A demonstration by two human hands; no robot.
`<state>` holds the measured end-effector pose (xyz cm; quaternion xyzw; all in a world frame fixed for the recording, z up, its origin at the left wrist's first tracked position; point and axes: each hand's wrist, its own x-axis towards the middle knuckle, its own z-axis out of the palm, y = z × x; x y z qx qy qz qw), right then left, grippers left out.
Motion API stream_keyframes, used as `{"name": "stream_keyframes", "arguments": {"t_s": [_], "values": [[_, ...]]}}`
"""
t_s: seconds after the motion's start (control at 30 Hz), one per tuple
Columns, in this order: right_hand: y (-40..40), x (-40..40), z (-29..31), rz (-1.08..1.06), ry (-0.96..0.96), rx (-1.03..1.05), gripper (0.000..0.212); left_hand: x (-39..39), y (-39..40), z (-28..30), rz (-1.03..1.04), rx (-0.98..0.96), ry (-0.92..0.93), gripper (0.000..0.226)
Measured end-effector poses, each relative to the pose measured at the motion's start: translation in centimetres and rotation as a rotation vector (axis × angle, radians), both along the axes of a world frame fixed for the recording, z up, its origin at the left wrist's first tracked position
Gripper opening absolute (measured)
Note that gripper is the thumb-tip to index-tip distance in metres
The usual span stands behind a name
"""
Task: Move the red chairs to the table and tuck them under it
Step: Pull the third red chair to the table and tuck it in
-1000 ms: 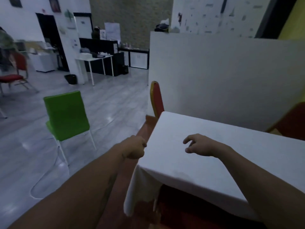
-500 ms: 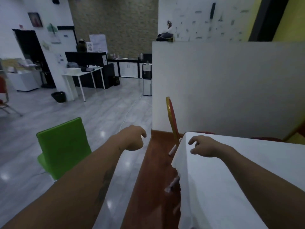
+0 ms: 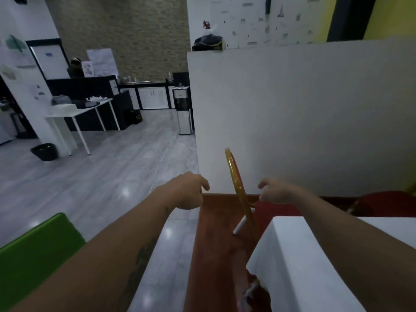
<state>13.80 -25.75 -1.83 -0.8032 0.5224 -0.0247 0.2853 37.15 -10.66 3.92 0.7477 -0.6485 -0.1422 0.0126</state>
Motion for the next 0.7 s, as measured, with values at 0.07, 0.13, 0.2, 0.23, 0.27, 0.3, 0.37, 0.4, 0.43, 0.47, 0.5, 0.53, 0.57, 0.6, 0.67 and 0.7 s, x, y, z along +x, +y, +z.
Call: {"name": "stream_keyframes", "arguments": {"t_s": [0.07, 0.13, 0.2, 0.23, 0.27, 0.3, 0.37, 0.4, 0.43, 0.47, 0.5, 0.53, 0.57, 0.6, 0.67, 0.7], "values": [[-2.7, 1.6, 0.5, -0.020, 0.003, 0.012, 0.052, 1.9, -3.9, 0.0, -0.013, 0.008, 0.002, 0.061], [-5.2, 3.2, 0.3, -0.044, 0.000, 0.020, 0.054, 3.6, -8.0, -0.4, -0.040, 0.006, -0.011, 0.062], [-7.4, 4.9, -0.6, -0.065, 0.000, 0.048, 0.056, 4.9, -12.5, -1.5, -0.079, -0.015, -0.013, 0.059], [-8.5, 5.8, -1.2, -0.076, 0.004, 0.064, 0.058, 5.5, -14.6, -2.2, -0.099, -0.032, -0.012, 0.056], [-9.6, 6.8, -1.9, -0.088, 0.008, 0.081, 0.060, 6.1, -16.8, -3.1, -0.125, -0.050, -0.018, 0.053], [-10.8, 7.7, -2.6, -0.103, 0.013, 0.101, 0.063, 6.7, -19.1, -4.2, -0.155, -0.066, -0.030, 0.051], [-13.2, 9.7, -3.8, -0.113, 0.025, 0.156, 0.070, 7.8, -23.5, -6.5, -0.221, -0.100, -0.071, 0.057], [-14.4, 10.7, -4.5, -0.114, 0.026, 0.189, 0.073, 8.3, -25.6, -7.7, -0.253, -0.112, -0.097, 0.062], [-15.5, 11.7, -5.1, -0.118, 0.019, 0.216, 0.074, 8.8, -27.5, -8.7, -0.282, -0.119, -0.128, 0.070], [-16.6, 12.7, -5.5, -0.123, 0.013, 0.236, 0.076, 9.2, -29.3, -9.5, -0.314, -0.121, -0.170, 0.077], [-17.5, 13.6, -6.0, -0.128, 0.022, 0.254, 0.081, 9.6, -31.1, -10.4, -0.353, -0.119, -0.219, 0.083], [-18.3, 14.5, -6.5, -0.138, 0.046, 0.270, 0.086, 10.0, -32.9, -11.1, -0.394, -0.117, -0.264, 0.087], [-19.0, 15.1, -7.0, -0.152, 0.076, 0.273, 0.088, 10.4, -34.6, -11.7, -0.430, -0.116, -0.296, 0.090], [-19.6, 15.6, -7.5, -0.172, 0.101, 0.261, 0.086, 10.7, -36.4, -12.1, -0.464, -0.114, -0.312, 0.091], [-20.7, 16.4, -8.5, -0.208, 0.131, 0.221, 0.071, 10.9, -39.5, -12.9, -0.514, -0.095, -0.285, 0.081], [-21.0, 16.7, -8.8, -0.214, 0.142, 0.209, 0.065, 10.9, -40.8, -13.3, -0.517, -0.078, -0.232, 0.070]]}}
